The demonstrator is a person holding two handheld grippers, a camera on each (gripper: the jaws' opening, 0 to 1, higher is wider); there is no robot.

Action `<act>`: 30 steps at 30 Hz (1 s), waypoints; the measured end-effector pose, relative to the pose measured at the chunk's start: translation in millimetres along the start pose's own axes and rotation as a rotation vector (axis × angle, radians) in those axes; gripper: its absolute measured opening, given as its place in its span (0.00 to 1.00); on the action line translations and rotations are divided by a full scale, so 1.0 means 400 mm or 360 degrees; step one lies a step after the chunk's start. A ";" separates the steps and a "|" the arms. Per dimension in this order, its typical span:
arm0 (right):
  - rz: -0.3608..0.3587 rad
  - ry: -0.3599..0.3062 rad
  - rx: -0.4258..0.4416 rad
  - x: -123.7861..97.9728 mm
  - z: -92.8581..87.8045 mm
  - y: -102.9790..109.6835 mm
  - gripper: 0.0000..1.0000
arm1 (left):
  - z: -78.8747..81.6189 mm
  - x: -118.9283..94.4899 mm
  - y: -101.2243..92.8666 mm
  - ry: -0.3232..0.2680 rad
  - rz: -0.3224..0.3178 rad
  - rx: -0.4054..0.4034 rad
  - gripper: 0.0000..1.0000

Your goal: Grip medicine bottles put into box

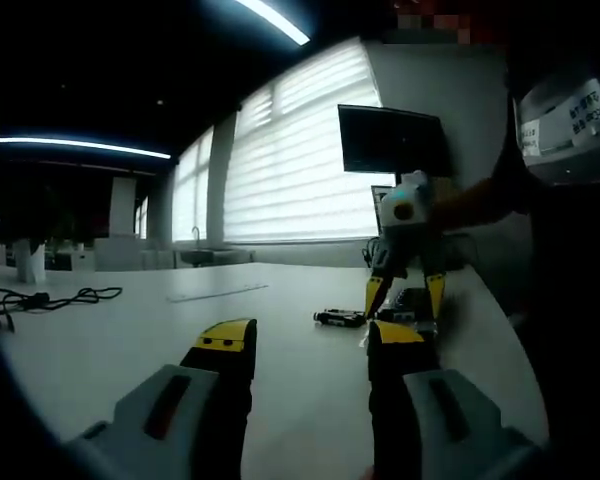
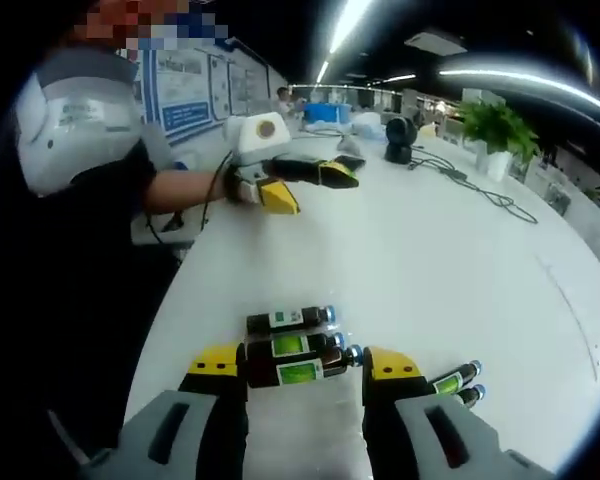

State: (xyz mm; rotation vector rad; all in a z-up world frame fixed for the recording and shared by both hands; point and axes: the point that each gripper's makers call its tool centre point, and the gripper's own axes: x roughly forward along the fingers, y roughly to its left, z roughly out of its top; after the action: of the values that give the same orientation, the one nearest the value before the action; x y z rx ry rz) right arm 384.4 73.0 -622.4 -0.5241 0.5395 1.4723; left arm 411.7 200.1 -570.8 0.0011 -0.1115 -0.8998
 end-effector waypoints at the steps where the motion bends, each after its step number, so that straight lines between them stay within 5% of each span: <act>1: -0.0004 0.0000 -0.0005 0.002 -0.001 0.001 0.41 | 0.000 0.000 0.000 0.0000 0.0001 -0.0001 0.37; 15: -0.0053 -0.0062 0.0016 0.001 0.006 -0.001 0.40 | 0.000 0.001 0.000 0.0001 -0.0001 -0.0007 0.37; 23: -0.0565 -0.0326 0.0378 -0.059 0.053 -0.088 0.29 | -0.002 0.002 -0.001 0.0007 -0.0012 -0.0032 0.37; 30: -0.0805 -0.0409 0.0614 -0.078 0.049 -0.068 0.30 | -0.007 0.005 -0.019 0.0022 -0.0080 -0.0050 0.37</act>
State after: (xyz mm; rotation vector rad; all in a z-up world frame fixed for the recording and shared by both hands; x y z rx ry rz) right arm 411.3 60.4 -587.5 -0.1431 0.4318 0.9040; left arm 407.2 193.6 -573.6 -0.0191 -0.0848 -0.9515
